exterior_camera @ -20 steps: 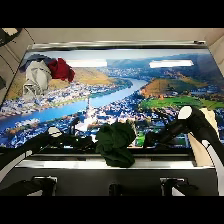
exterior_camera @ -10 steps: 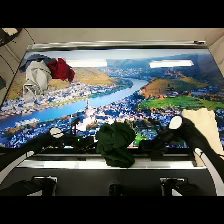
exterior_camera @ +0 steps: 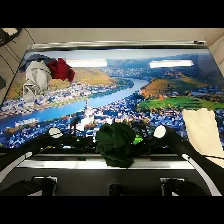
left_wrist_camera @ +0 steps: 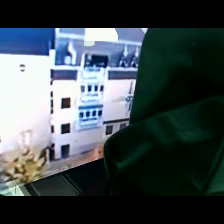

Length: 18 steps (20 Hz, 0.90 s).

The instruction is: Fold the shirts.

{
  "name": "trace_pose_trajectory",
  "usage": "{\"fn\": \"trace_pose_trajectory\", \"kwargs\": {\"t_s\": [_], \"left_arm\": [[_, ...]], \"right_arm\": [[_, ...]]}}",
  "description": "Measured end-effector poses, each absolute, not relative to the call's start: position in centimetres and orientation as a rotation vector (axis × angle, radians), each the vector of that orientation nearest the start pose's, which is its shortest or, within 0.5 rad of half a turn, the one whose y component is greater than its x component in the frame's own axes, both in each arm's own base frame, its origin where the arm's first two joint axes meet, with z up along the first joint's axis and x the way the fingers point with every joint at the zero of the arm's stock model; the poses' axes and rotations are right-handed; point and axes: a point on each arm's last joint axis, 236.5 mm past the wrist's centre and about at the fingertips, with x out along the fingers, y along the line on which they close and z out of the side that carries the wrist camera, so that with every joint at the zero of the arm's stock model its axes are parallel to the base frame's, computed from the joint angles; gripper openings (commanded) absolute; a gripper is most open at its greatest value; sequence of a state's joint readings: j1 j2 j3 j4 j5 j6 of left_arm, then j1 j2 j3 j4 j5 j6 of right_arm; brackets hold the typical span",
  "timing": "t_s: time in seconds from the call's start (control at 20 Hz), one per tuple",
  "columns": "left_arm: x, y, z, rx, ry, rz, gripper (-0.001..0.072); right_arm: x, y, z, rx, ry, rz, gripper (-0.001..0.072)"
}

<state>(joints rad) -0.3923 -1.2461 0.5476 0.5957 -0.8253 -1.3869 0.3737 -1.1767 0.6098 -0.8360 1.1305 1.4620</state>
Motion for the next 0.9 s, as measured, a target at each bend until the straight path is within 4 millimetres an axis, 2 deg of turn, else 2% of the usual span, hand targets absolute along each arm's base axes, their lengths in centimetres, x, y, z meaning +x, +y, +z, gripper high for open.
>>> {"fn": "trace_pose_trajectory", "kwargs": {"t_s": [0.15,0.25,0.3,0.4,0.5,0.55,0.6,0.7,0.75,0.8,0.9], "left_arm": [[23.0,-24.9,-7.9,-0.625,1.473,-0.531,0.0033],[25.1,-24.8,-4.5,-0.6,1.353,-0.578,0.0032],[26.9,-24.4,-1.8,-0.574,1.255,-0.599,0.0032],[31.0,-22.3,5.7,-0.523,1.006,-0.602,0.0033],[34.4,-18.2,15.8,-0.487,0.719,-0.545,0.0032],[35.3,-15.2,21.8,-0.471,0.556,-0.49,0.0032],[35.3,-12.3,27.4,-0.456,0.41,-0.433,0.0032],[33.0,-6.7,37.9,-0.42,0.133,-0.309,0.0033],[31.0,-4.5,42.4,-0.403,0.015,-0.248,0.0034],[28.9,-3.2,46.0,-0.393,-0.081,-0.209,0.0034],[24.6,-2.2,51.8,-0.369,-0.241,-0.166,0.0034]], "right_arm": [[18.6,21.9,-5.5,0.32,1.651,0.621,0.0042],[21.4,20.5,-2.9,0.203,1.536,0.588,0.0042],[23.1,19.5,-0.9,0.137,1.462,0.554,0.0043],[27.9,16.4,5.3,0.003,1.236,0.433,0.0043],[32.3,12.4,15.4,-0.075,0.93,0.276,0.0043],[33.4,10.4,21.0,-0.084,0.775,0.205,0.0043],[33.7,8.2,27.2,-0.08,0.607,0.133,0.0043],[31.8,4.4,37.6,-0.031,0.334,0.029,0.0043],[30.3,3.0,41.3,0.001,0.238,0.001,0.0043],[28.7,1.8,44.5,0.032,0.152,-0.017,0.0043],[26.2,0.4,48.3,0.079,0.048,-0.03,0.0043]]}}
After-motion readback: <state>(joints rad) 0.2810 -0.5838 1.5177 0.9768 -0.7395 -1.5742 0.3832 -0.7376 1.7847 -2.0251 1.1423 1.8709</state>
